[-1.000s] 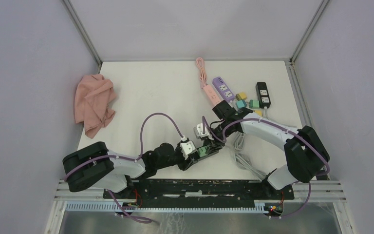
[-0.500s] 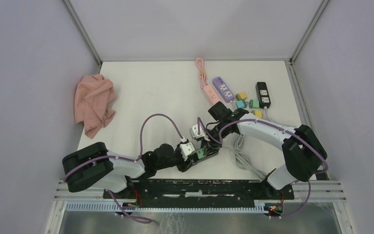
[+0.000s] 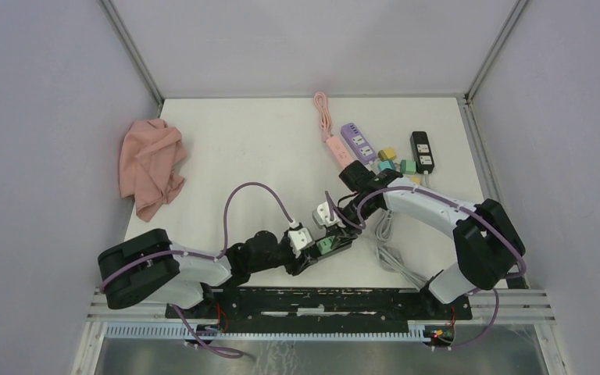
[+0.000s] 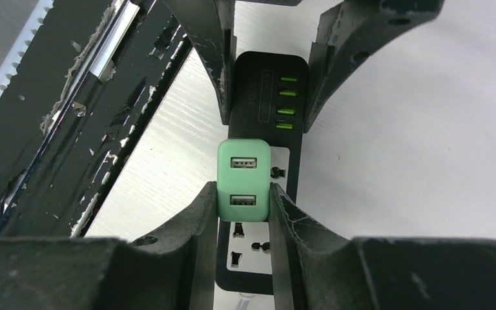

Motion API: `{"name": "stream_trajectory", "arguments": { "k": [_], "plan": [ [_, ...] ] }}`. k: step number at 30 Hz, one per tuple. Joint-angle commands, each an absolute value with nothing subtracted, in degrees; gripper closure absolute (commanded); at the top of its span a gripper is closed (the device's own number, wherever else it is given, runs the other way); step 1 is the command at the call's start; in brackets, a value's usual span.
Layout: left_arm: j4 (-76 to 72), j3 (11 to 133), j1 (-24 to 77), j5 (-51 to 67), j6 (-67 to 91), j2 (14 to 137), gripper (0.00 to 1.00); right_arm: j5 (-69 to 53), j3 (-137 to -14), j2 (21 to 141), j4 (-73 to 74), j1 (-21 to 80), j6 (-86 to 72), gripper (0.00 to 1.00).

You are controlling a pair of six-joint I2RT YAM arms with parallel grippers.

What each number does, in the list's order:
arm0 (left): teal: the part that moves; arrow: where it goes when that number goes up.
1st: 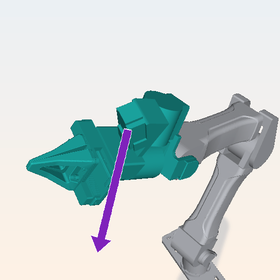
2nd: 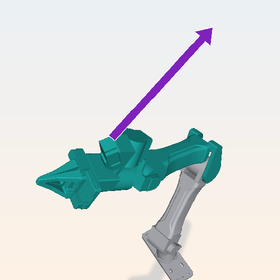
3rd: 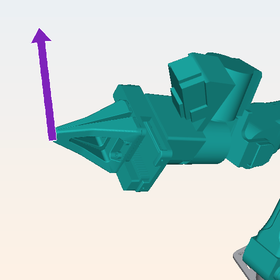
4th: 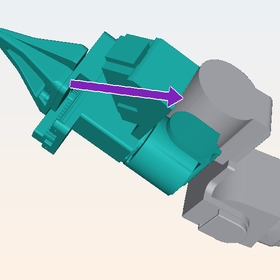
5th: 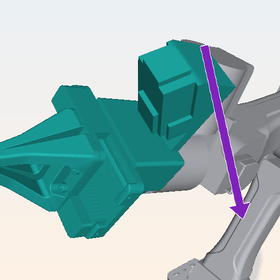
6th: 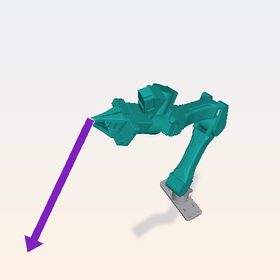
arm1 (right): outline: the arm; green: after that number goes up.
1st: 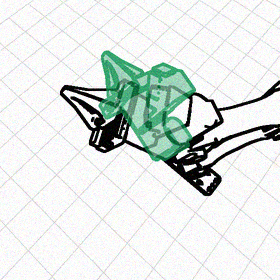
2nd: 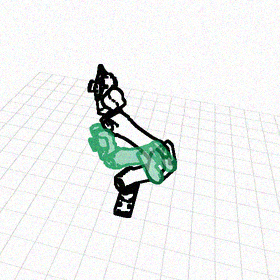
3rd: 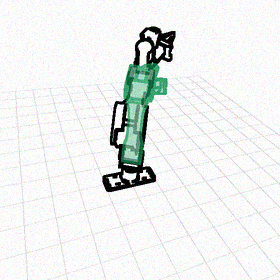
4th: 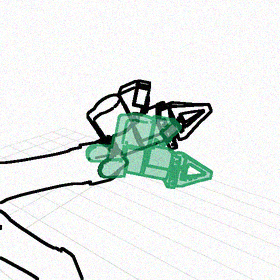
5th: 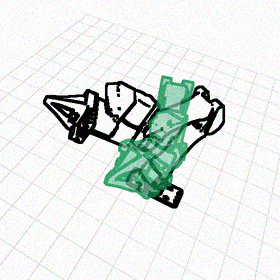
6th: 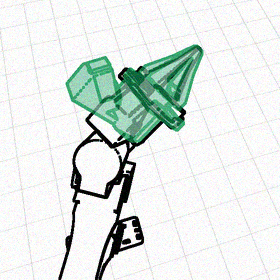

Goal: Pull the plug off the socket
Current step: Remove the plug from the socket.

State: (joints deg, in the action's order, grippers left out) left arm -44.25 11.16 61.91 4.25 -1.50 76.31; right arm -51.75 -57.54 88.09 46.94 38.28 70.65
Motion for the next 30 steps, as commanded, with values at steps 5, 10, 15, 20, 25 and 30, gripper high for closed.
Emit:
{"name": "stream_trajectory", "arguments": {
  "k": [5,10,15,20,25,30],
  "plan": [
    [-46.4,11.3,61.4,2.7,-1.8,75.5,0.97,-54.8,-59.6,88.1,40.8,42.9,52.9,1.0],
    [-46.2,11.3,61.5,2.6,-1.9,75.5,0.97,-51.9,-60.4,88.4,41.8,37.2,53.4,1.0],
    [-45.8,11.2,61.4,2.6,-2.0,75.1,0.97,-49.9,-62.6,88.2,58.4,34.4,72.8,1.0],
    [-45.8,11.5,61.4,2.6,-2.2,75.1,0.97,-55.0,-61.6,89.3,62.4,36.1,79.0,1.0],
    [-45.8,11.8,61.5,2.9,-1.9,75.4,0.97,-56.7,-61.6,88.9,50.6,43.6,63.6,1.0],
    [-45.2,11.6,61.5,2.6,-1.8,74.8,0.97,-55.6,-65.8,90.5,52.7,40.5,60.0,1.0]
  ]
}}
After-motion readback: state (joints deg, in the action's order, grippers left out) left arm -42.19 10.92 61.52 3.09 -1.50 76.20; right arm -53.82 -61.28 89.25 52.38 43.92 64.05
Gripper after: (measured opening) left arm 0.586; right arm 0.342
